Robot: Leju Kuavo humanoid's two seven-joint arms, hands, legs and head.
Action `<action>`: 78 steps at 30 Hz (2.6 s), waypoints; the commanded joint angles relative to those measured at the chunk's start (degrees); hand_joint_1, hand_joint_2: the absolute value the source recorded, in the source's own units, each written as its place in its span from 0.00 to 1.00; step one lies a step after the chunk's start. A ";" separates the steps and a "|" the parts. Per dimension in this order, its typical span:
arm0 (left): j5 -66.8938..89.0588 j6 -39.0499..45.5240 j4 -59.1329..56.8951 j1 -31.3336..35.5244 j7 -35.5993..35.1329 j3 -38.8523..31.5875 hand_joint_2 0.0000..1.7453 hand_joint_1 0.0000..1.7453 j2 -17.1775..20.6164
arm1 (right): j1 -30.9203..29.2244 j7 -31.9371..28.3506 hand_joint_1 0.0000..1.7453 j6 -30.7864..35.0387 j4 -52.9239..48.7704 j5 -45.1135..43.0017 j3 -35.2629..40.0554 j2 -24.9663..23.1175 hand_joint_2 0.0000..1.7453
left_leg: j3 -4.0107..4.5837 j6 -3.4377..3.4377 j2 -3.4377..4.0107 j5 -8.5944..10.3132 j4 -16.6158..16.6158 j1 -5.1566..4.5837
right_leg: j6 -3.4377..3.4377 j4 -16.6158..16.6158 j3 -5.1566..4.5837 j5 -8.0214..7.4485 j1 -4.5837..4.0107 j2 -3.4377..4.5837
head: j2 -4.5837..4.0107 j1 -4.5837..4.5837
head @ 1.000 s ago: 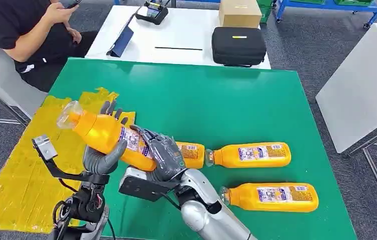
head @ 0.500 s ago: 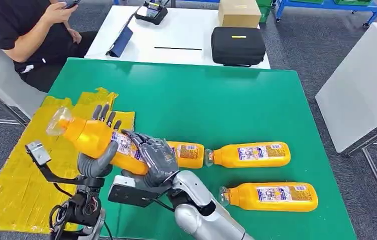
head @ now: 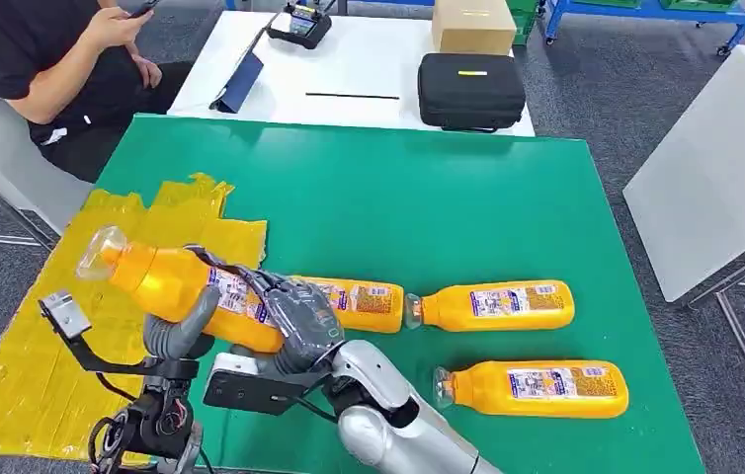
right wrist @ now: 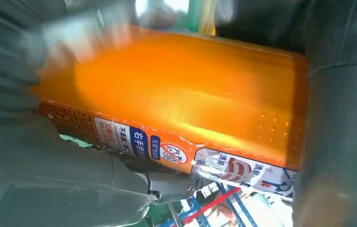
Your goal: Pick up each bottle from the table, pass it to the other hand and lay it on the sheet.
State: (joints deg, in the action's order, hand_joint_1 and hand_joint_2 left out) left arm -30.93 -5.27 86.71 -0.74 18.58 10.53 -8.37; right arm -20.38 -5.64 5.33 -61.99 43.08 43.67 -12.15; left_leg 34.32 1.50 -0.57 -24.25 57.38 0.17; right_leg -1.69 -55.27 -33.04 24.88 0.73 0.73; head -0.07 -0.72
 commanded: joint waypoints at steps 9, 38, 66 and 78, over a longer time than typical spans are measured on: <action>30.79 18.21 2.05 -2.79 4.39 -9.12 1.00 1.00 1.41 | 10.80 -3.01 0.00 4.17 -14.46 -2.41 -10.88 7.45 0.00 | -0.21 -0.07 -0.03 -0.08 -0.06 0.00 | 0.07 0.06 0.23 0.09 -0.01 -0.12 | 0.00 0.02; 108.12 45.27 -31.51 3.60 -11.40 4.86 1.00 1.00 8.84 | 14.55 -4.23 0.00 1.22 -16.88 -6.25 -11.37 8.50 0.00 | -0.23 -0.08 -0.02 -0.05 -0.14 -0.07 | 0.06 0.10 0.18 0.05 0.06 -0.08 | 0.00 0.00; 120.93 45.27 -45.42 9.78 -25.93 15.24 0.00 0.00 14.44 | 10.85 -4.83 0.00 -1.35 -13.11 -7.47 -10.16 8.33 0.00 | -0.30 -0.11 0.08 -0.06 -0.07 0.01 | 0.08 0.04 0.27 0.01 -0.02 0.02 | 0.00 0.00; 120.93 45.27 -36.23 10.83 -28.54 21.46 0.00 0.00 17.08 | 9.96 6.44 0.00 -0.72 -10.54 5.59 -14.42 7.94 1.00 | -0.18 -0.11 -0.05 0.04 -0.02 0.01 | 0.08 0.01 0.21 0.02 -0.01 -0.10 | 0.00 0.00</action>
State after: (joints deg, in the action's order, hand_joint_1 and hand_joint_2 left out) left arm 89.90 39.39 45.81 8.39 -11.39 27.18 5.79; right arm -7.93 -1.30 5.49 -77.62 46.33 32.31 -4.22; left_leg 34.20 1.44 -0.61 -24.19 57.37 0.16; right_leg -1.66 -55.27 -32.90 24.86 0.74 0.71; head -0.07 -0.72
